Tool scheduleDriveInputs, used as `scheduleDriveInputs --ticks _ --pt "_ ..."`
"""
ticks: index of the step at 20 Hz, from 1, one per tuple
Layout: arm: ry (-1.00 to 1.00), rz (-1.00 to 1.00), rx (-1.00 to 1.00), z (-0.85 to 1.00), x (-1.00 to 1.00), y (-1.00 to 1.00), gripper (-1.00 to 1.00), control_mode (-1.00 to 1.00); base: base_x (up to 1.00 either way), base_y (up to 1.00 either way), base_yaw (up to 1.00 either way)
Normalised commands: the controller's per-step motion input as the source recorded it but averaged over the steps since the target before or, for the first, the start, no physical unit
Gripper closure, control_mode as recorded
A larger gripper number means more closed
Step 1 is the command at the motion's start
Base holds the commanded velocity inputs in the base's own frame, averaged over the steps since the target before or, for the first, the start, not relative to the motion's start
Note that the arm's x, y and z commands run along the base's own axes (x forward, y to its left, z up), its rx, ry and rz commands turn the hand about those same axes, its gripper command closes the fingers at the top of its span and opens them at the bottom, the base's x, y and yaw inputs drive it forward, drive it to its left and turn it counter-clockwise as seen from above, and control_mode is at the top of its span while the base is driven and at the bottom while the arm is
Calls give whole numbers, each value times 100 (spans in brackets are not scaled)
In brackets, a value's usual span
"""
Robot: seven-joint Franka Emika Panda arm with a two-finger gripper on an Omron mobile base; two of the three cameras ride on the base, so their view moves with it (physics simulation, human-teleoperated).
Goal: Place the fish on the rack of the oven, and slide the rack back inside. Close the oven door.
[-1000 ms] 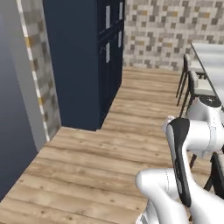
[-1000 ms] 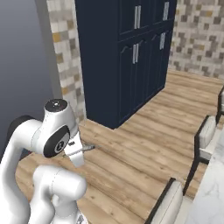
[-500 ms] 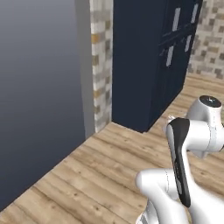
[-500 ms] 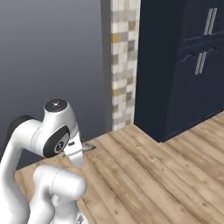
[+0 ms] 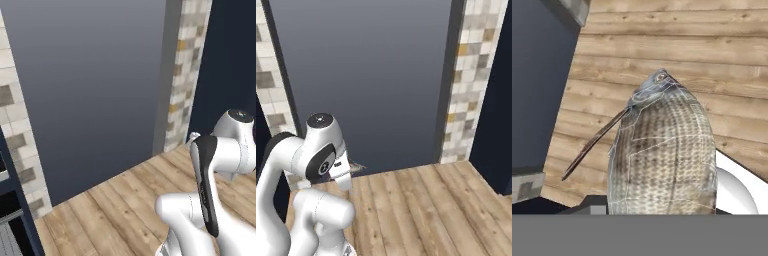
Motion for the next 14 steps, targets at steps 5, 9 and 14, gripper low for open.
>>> scheduleDriveInputs --ticks 5,9,14 --pt "0 0 0 0 0 0 100 100 59 -15 52" --pt "0 0 0 0 0 0 100 100 40 -31 52" --pt "0 0 0 0 0 0 100 100 16 -31 53"
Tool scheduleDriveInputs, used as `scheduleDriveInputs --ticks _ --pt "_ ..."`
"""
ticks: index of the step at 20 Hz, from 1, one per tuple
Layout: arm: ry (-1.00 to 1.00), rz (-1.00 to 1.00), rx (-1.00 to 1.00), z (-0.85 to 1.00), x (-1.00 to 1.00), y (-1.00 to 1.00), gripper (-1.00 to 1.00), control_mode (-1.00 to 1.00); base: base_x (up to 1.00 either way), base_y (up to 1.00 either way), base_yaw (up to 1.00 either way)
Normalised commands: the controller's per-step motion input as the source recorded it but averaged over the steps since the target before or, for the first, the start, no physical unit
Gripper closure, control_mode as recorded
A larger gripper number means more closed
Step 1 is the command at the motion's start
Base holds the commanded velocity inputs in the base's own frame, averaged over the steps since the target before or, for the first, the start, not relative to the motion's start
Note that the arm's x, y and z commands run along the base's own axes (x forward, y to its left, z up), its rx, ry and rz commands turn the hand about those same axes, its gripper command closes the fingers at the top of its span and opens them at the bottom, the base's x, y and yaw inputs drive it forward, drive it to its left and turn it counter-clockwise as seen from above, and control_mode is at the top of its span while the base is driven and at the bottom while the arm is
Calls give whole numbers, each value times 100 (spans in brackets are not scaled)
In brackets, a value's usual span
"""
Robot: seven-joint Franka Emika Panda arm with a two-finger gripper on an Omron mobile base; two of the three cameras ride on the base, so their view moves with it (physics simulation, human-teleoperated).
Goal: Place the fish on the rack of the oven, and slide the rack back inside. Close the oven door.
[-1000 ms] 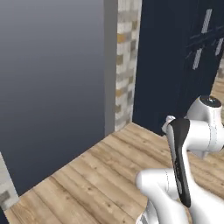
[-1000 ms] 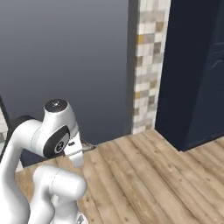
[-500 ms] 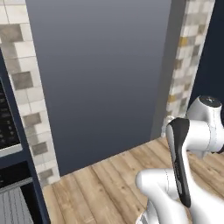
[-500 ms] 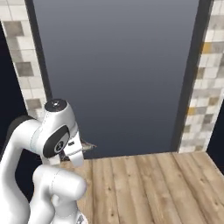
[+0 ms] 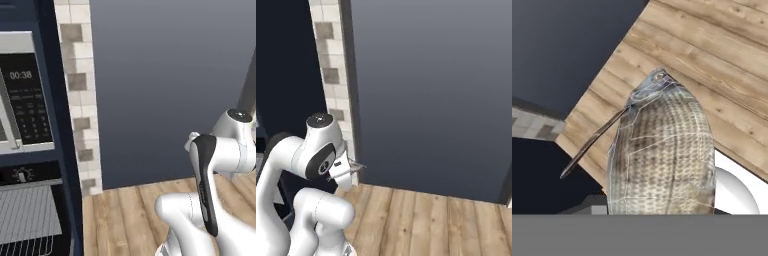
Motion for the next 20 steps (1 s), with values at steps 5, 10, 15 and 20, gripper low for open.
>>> scheduleDriveInputs --ticks 5,10,15,20 --pt "0 0 0 0 0 0 100 100 13 -25 57" --pt "0 0 0 0 0 0 100 100 13 -16 57" --pt "0 0 0 0 0 0 100 100 12 -12 56" --pt "0 0 0 0 0 0 100 100 17 -10 54"
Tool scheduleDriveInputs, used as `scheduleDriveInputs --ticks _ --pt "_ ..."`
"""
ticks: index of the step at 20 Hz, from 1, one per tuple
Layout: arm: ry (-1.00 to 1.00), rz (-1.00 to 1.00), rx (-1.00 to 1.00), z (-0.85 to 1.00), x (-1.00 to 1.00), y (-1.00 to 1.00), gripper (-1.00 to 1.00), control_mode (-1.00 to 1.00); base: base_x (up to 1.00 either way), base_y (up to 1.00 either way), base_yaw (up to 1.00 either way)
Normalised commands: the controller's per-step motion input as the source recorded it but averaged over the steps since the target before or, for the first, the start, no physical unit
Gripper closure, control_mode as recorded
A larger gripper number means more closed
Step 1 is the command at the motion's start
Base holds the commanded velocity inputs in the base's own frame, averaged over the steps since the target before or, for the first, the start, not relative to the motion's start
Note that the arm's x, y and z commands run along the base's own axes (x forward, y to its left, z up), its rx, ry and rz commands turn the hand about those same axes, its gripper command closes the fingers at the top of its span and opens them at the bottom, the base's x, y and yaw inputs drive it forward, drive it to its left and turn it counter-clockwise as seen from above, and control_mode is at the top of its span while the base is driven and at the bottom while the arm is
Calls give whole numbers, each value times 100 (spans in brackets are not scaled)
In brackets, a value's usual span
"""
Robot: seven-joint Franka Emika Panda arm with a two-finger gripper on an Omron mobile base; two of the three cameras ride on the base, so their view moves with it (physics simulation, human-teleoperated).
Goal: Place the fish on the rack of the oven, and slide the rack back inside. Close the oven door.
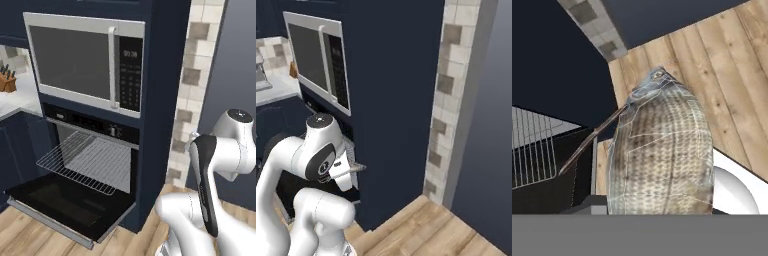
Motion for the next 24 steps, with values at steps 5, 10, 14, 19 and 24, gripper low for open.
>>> scheduleDriveInputs --ticks 5,10,14,19,24 --pt "0 0 0 0 0 0 100 100 29 -4 51" --pt "0 0 0 0 0 0 100 100 47 0 48" --pt "0 0 0 0 0 0 100 100 45 -8 47" --pt "0 0 0 0 0 0 100 100 51 -11 43" --pt "0 0 0 0 0 0 100 100 38 -21 42"
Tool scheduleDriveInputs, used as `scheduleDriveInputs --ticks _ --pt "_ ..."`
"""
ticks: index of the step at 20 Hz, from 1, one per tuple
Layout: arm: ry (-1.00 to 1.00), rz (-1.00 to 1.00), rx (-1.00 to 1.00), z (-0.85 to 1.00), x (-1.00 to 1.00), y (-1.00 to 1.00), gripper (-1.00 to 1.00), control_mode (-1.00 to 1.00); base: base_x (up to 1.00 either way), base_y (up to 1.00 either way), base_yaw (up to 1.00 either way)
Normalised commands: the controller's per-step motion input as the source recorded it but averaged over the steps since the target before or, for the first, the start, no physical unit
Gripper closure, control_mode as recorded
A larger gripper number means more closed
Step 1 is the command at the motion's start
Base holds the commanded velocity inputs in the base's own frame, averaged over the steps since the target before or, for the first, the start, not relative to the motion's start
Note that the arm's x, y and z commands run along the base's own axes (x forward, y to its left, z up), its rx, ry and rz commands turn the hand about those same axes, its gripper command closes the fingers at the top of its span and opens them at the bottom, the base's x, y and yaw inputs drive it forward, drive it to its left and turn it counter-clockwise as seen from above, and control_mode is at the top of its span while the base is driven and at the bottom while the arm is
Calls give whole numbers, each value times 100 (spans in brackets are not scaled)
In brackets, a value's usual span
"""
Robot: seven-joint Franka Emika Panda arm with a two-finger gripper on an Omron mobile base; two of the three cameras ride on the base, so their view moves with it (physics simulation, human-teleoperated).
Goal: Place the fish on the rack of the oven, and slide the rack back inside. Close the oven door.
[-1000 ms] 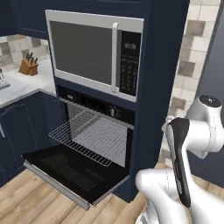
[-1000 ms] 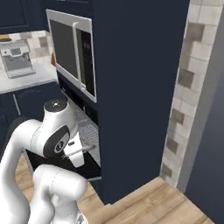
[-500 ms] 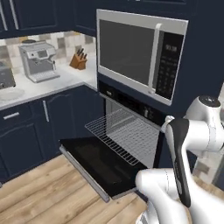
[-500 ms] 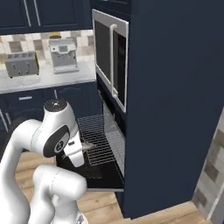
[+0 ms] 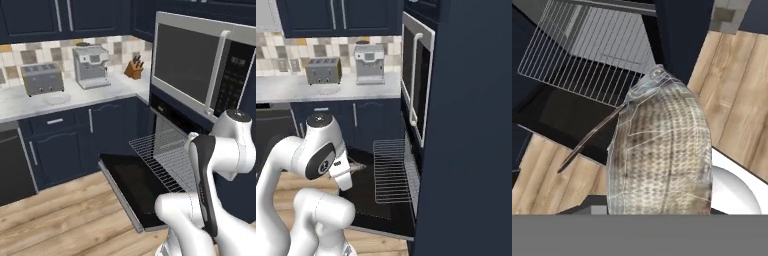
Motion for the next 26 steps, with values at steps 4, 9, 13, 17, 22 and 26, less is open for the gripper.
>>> scheduleDriveInputs --ticks 4,9,13,17,22,26 --pt "0 0 0 0 0 0 100 100 3 -46 35" --pt "0 0 0 0 0 0 100 100 0 -64 29" --pt "0 0 0 0 0 0 100 100 10 -31 20" --pt "0 1 0 -17 25 11 100 -100 8 0 2" --pt "3 0 0 -13 21 3 100 -100 0 0 0" --pt "4 0 0 -24 38 8 100 -100 0 0 0"
